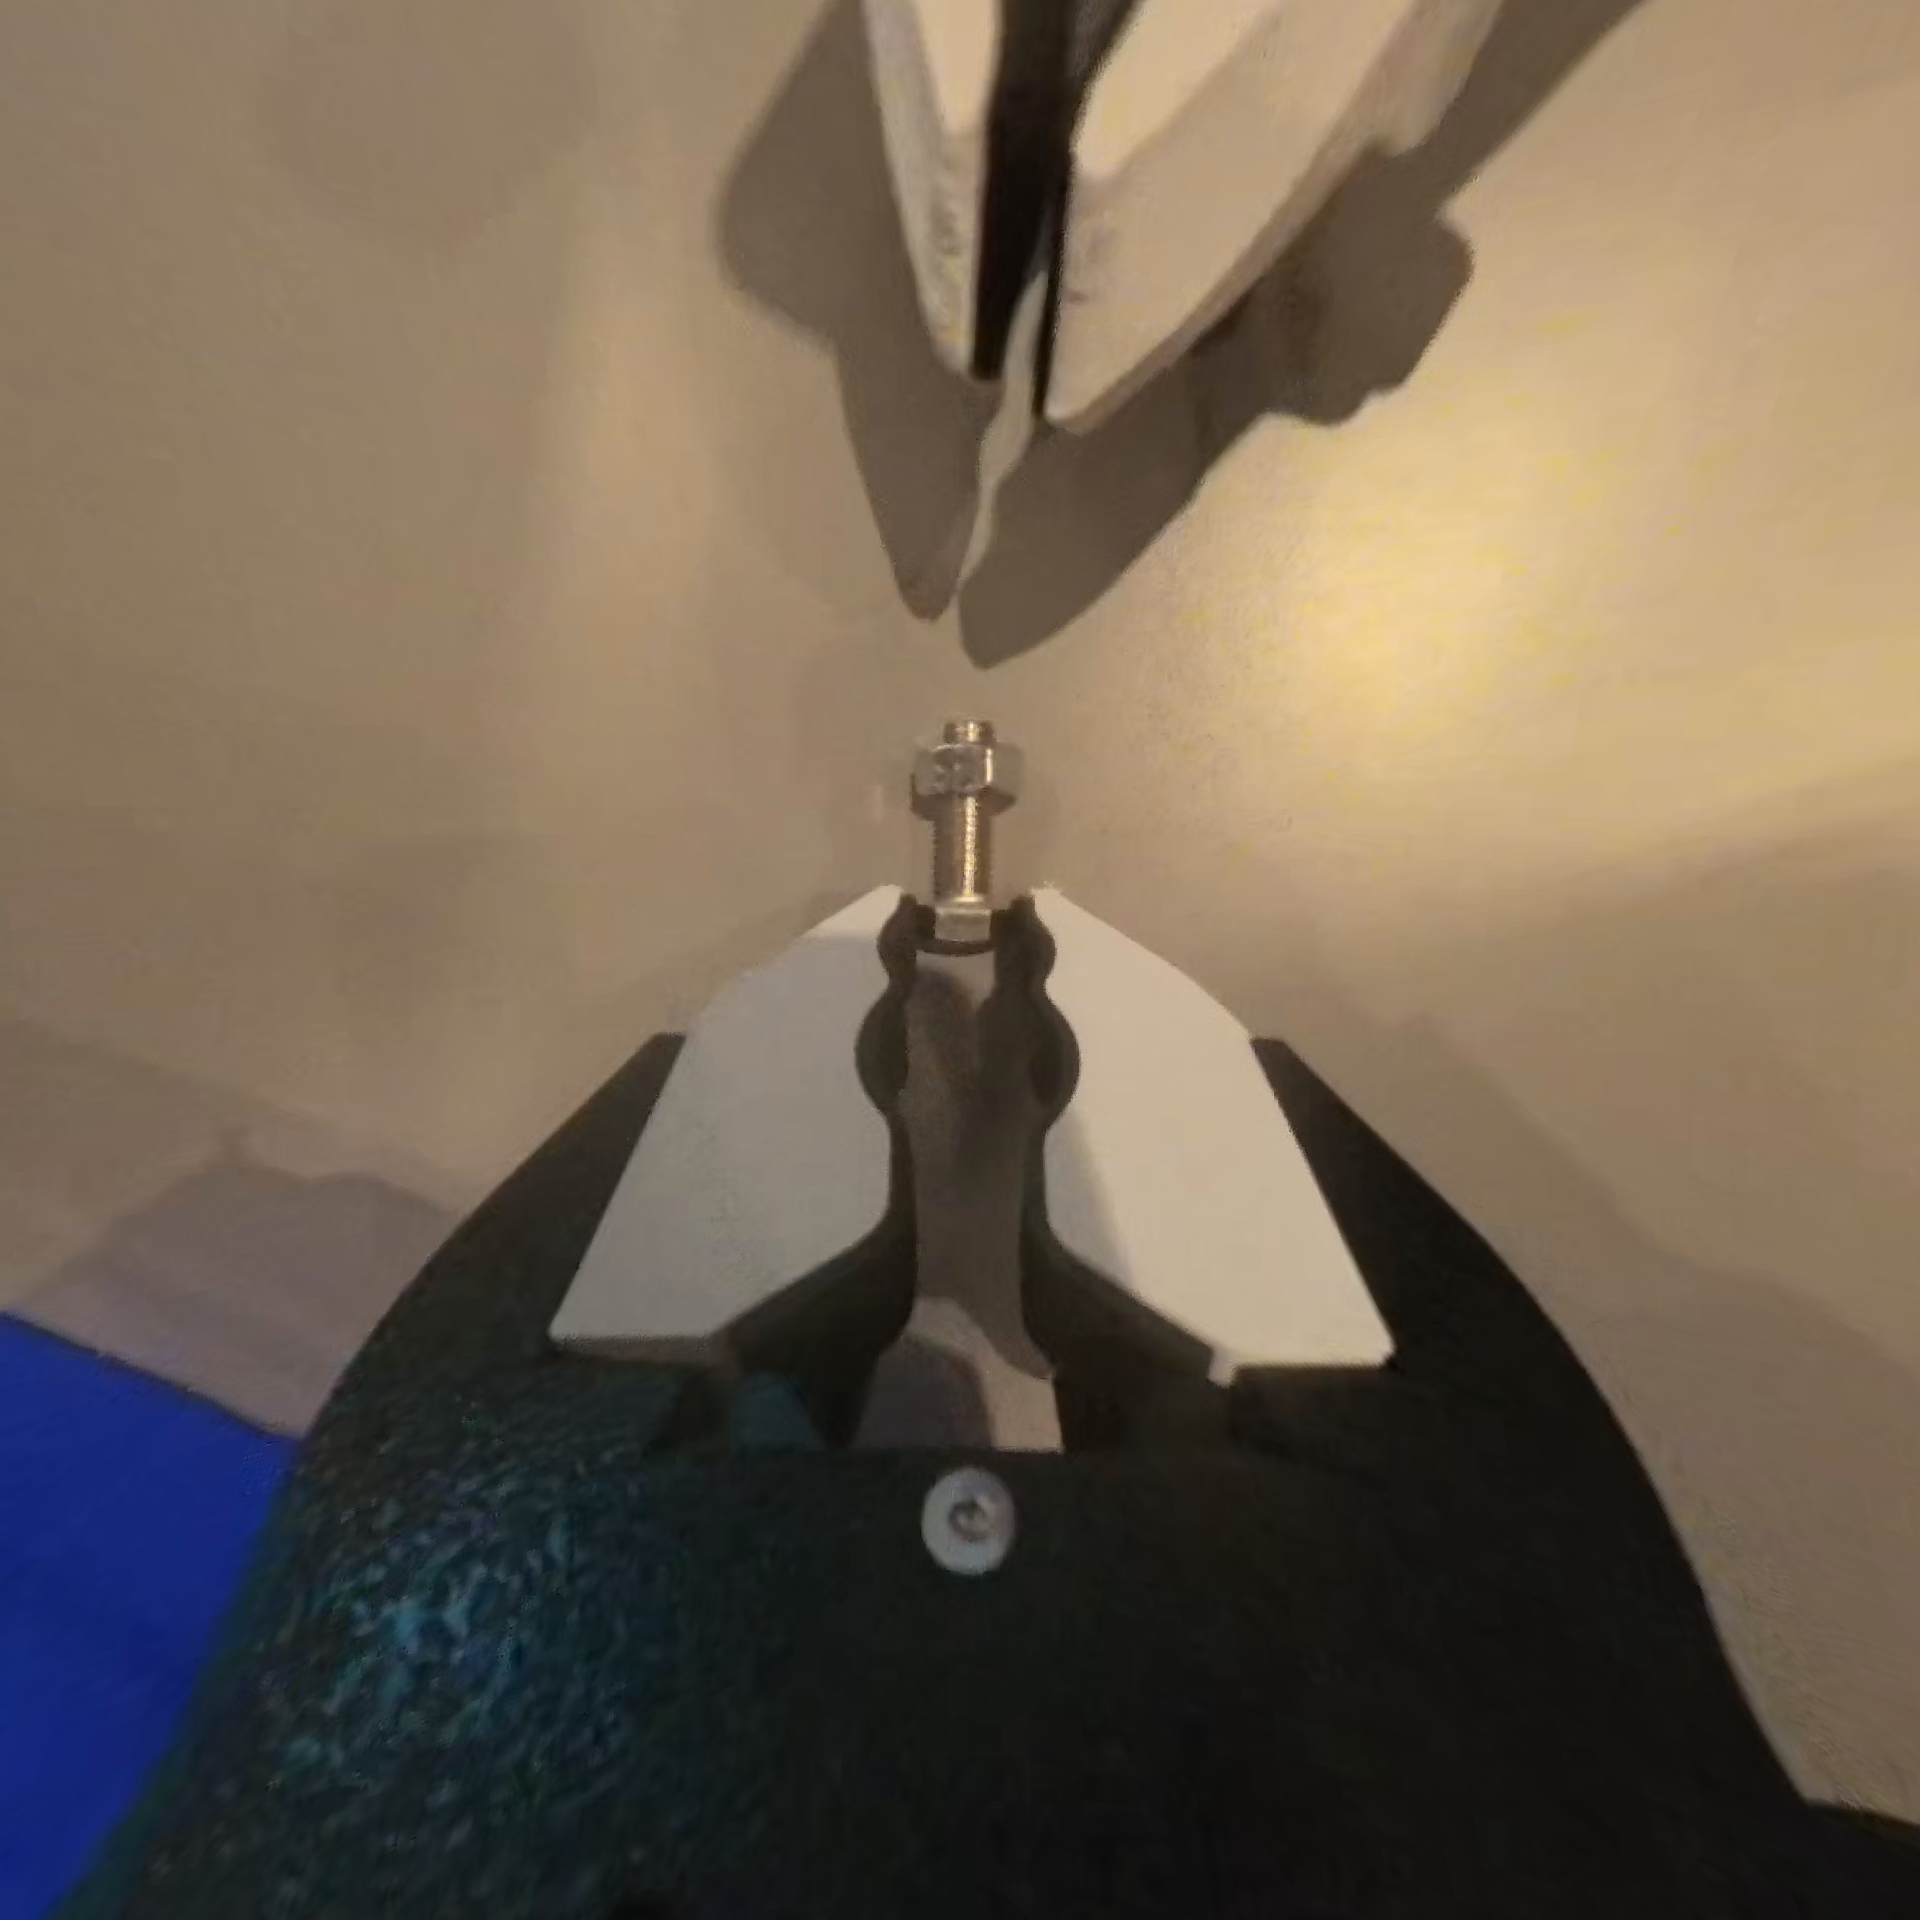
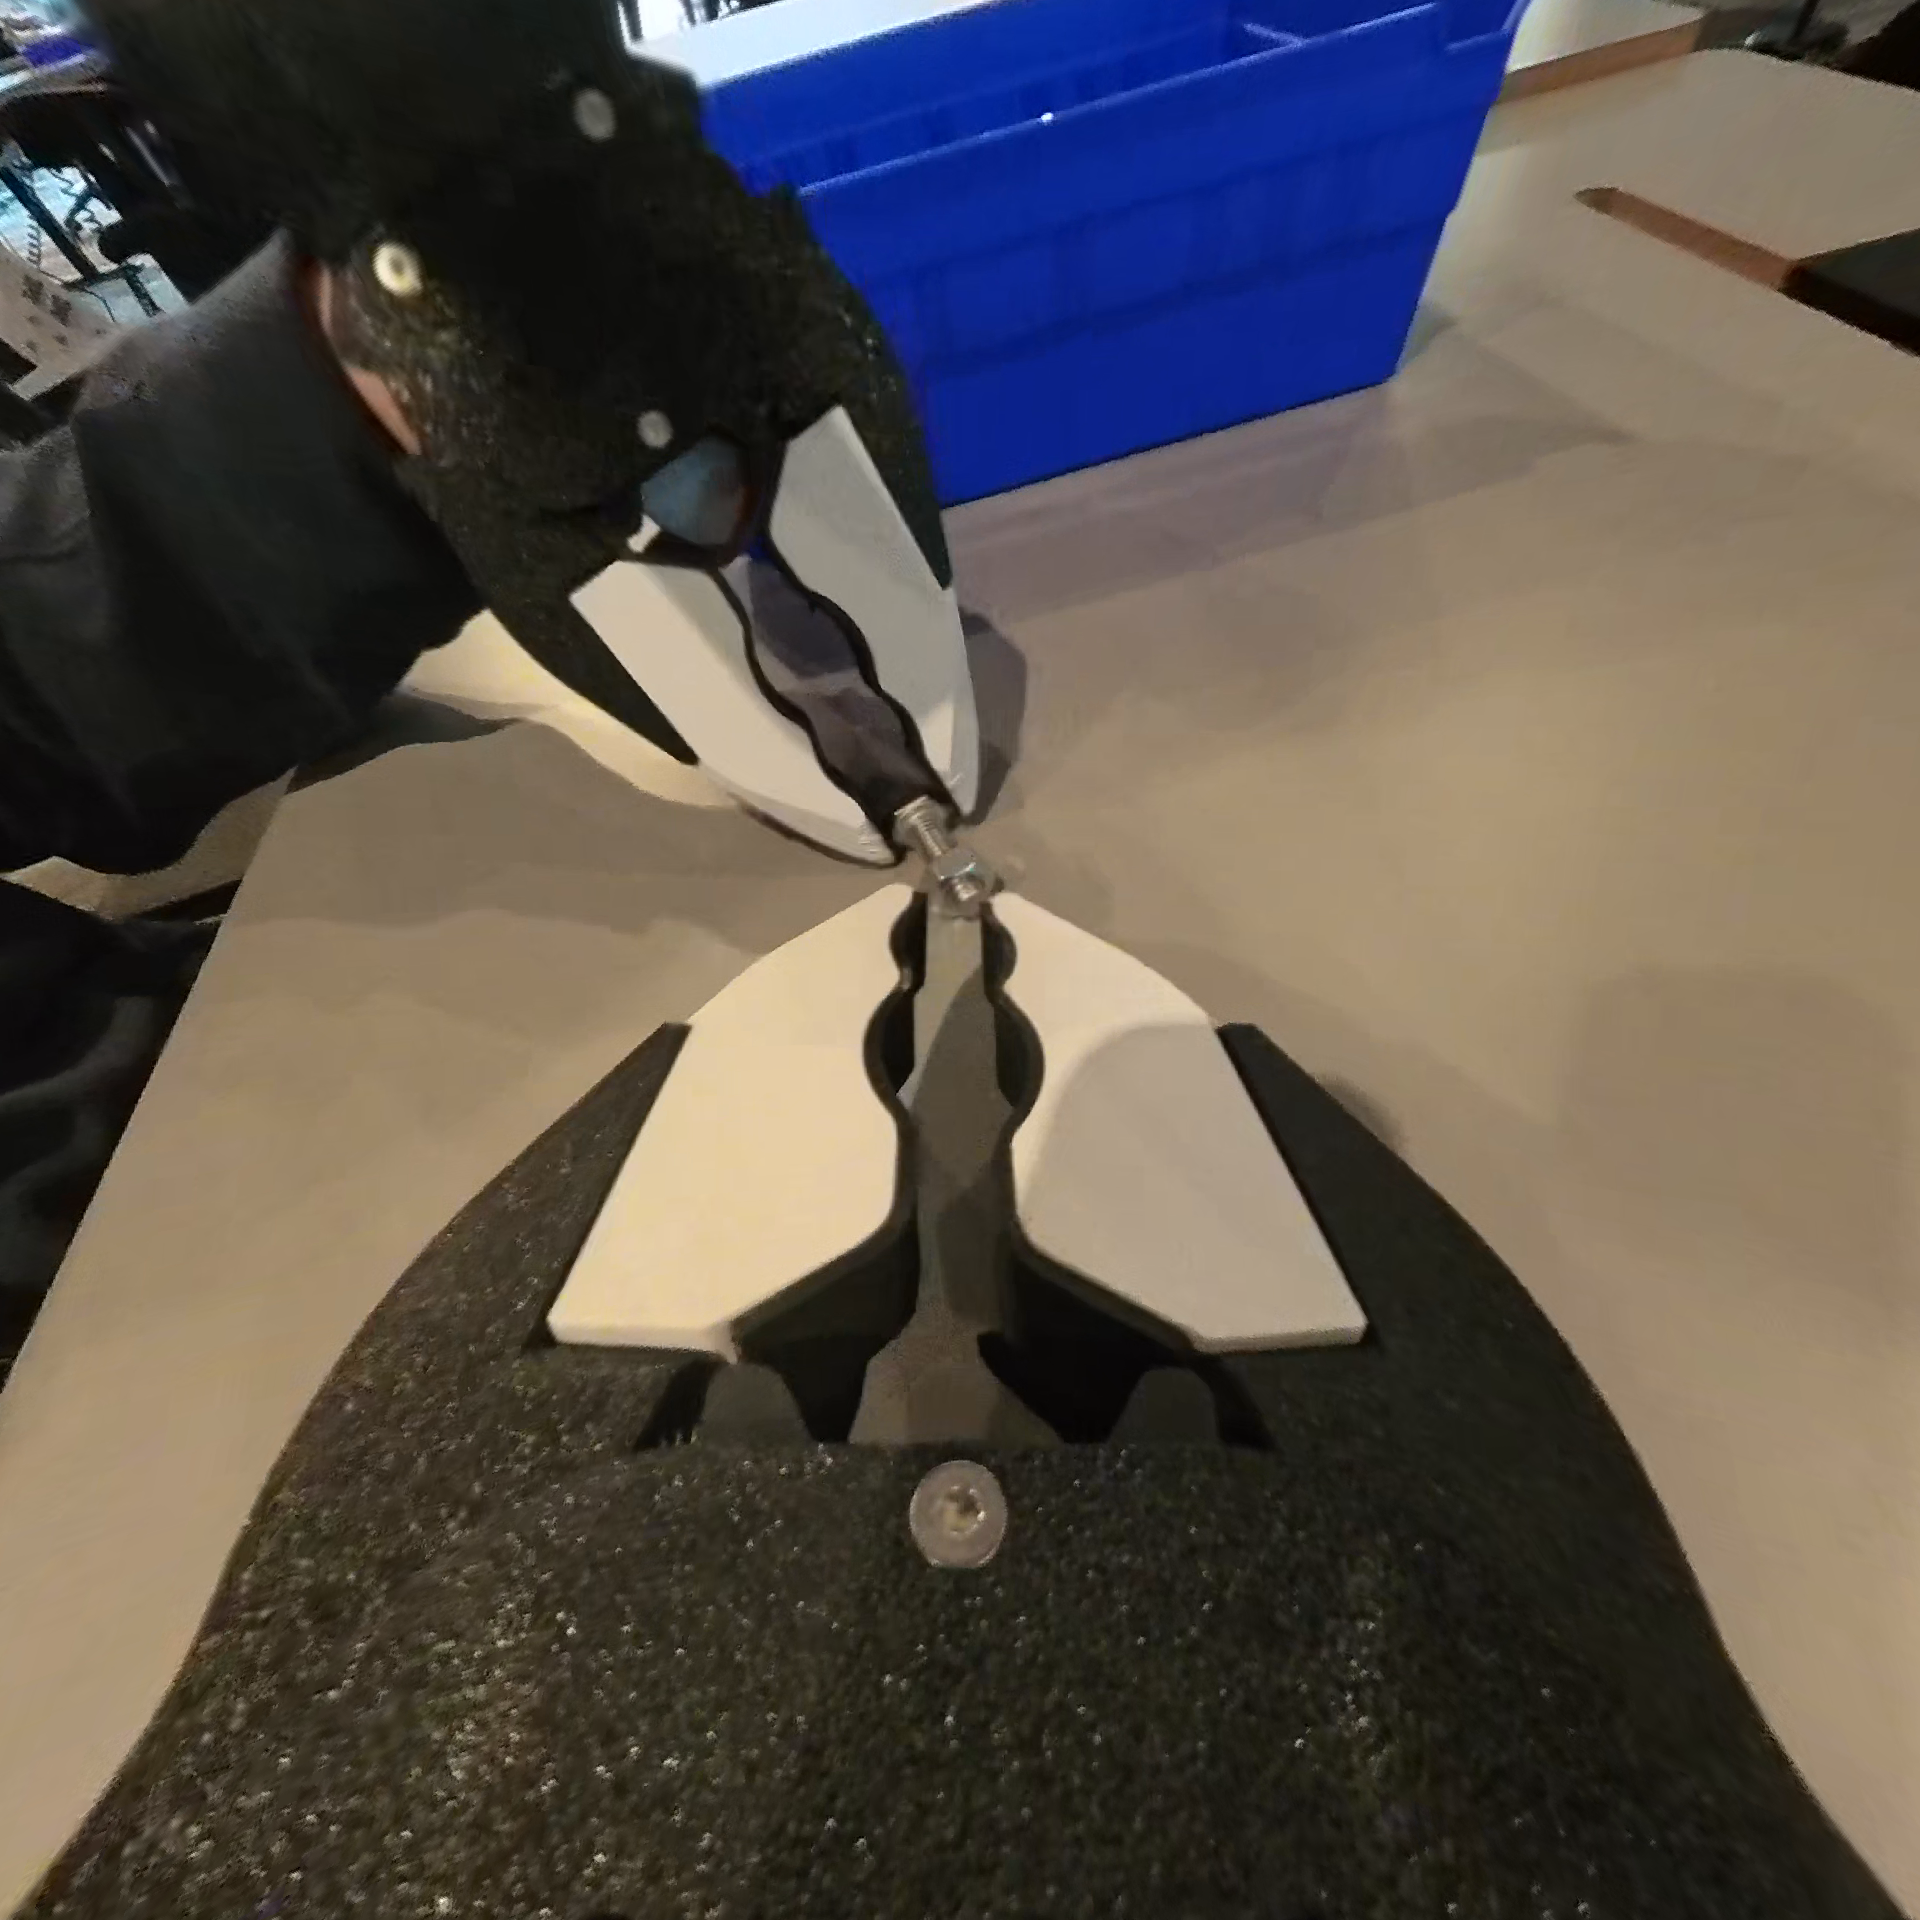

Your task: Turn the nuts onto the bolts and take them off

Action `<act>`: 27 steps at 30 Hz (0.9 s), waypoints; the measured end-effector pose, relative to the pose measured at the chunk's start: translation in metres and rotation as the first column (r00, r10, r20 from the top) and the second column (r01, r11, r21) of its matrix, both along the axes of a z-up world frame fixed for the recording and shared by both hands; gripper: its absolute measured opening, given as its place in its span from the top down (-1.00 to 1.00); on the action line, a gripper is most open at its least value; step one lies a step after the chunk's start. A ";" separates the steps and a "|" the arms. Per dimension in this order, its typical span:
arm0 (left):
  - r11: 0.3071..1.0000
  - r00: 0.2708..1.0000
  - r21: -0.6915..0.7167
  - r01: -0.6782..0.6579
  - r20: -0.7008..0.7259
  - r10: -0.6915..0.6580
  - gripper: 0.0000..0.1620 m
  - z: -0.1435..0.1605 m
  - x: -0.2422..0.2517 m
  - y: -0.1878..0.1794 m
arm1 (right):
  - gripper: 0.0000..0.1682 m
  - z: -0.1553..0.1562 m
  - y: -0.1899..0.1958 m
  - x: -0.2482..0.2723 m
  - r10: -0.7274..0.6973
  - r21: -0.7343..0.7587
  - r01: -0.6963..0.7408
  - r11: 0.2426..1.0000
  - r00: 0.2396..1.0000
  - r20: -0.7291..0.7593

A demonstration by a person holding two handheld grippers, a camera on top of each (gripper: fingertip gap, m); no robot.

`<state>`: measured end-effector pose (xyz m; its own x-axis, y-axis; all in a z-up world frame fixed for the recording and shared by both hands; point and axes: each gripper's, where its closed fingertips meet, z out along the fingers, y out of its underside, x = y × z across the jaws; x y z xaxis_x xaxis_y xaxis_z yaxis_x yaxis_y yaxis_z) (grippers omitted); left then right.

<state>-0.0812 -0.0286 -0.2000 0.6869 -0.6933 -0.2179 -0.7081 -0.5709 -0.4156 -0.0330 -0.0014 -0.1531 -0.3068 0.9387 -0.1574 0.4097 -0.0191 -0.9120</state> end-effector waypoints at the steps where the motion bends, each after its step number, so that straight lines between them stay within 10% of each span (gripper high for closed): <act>1: 0.997 0.998 0.061 0.039 -0.059 -0.035 0.77 0.003 0.000 0.004 | 0.84 0.001 0.000 0.002 0.007 -0.006 -0.007 1.000 1.000 -0.004; 6: 0.928 0.986 0.333 0.168 -0.076 -0.152 0.78 0.026 0.027 0.028 | 0.58 0.013 0.000 0.010 0.050 0.049 -0.044 0.998 0.991 -0.122; 27: 0.902 0.948 0.389 0.189 0.166 -0.271 0.78 0.013 0.044 0.023 | 0.44 -0.021 -0.017 0.013 0.078 0.299 -0.089 0.950 0.996 0.047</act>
